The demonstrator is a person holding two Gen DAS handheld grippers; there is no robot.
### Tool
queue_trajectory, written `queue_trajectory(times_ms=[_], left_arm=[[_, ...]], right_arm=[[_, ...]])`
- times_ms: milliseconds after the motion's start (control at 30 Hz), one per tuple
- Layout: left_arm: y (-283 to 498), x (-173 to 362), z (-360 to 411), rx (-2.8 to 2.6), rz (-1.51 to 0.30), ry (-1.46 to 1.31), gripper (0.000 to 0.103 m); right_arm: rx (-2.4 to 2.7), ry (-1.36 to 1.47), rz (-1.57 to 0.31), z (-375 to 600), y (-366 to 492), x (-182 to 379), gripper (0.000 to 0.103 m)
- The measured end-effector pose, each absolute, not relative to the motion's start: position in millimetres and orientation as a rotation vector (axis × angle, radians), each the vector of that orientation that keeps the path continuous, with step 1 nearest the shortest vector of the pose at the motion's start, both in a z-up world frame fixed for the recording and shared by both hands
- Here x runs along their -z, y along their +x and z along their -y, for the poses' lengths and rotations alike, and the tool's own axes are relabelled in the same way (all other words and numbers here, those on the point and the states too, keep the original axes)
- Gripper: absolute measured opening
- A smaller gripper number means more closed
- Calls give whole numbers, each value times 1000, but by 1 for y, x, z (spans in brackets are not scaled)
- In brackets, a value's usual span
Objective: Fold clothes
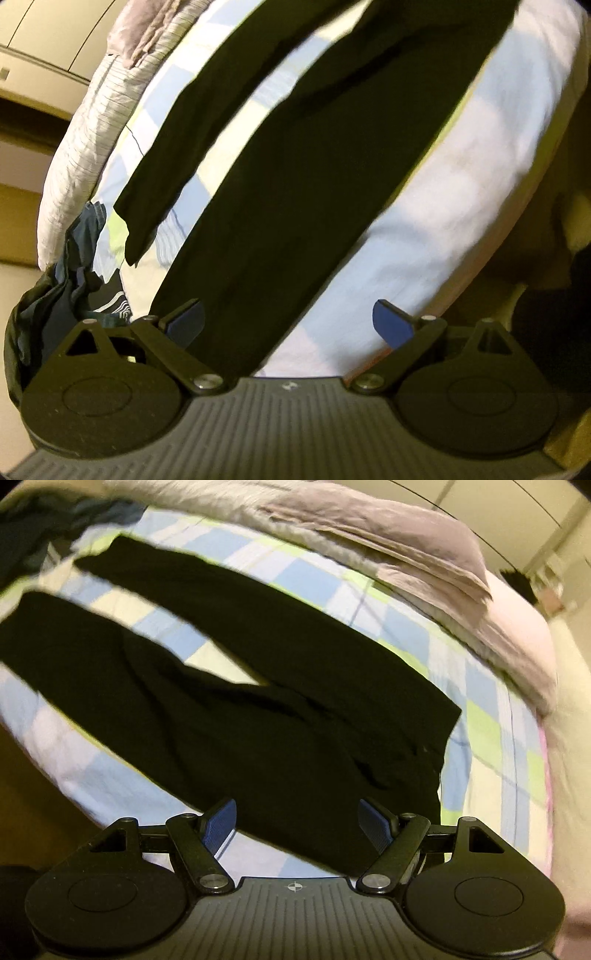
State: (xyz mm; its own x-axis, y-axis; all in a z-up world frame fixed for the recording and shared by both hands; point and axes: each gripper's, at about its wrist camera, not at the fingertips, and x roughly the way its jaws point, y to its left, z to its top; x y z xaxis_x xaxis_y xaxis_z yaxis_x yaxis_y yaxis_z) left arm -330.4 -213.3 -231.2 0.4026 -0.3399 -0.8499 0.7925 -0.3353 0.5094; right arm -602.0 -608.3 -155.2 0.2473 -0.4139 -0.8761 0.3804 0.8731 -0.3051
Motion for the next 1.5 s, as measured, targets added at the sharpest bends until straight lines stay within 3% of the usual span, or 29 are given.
queue_trajectory(times_ms=[100, 167, 367, 633, 900, 1167, 1200, 1233, 1300, 1500], left_arm=[[-300, 255, 204, 1216, -375, 1546, 89], [-283, 272, 198, 1215, -350, 1577, 76], [-247, 312, 189, 1241, -239, 1648, 61], [-228, 333, 186, 1270, -104, 1691, 55], [-234, 340, 189, 1231, -106, 1680, 7], [-238, 334, 200, 1125, -212, 1627, 4], [-238, 333, 202, 1110, -218, 1624, 4], [-239, 331, 204, 1098, -224, 1621, 4], [-241, 326, 207, 1072, -235, 1614, 4], [-246, 314, 214, 1019, -240, 1622, 4]], right_arm=[[528, -84, -1210, 596, -588, 166, 76], [534, -107, -1227, 595, -585, 181, 76], [549, -172, -1270, 592, -577, 222, 76], [546, -206, -1301, 591, -587, 261, 76], [525, -383, -1299, 604, -619, 293, 76], [459, -614, -1290, 632, -667, 337, 75], [446, -641, -1287, 635, -672, 343, 74], [434, -652, -1277, 639, -675, 347, 64], [416, -668, -1253, 644, -678, 353, 57], [361, -729, -1199, 653, -677, 361, 57]])
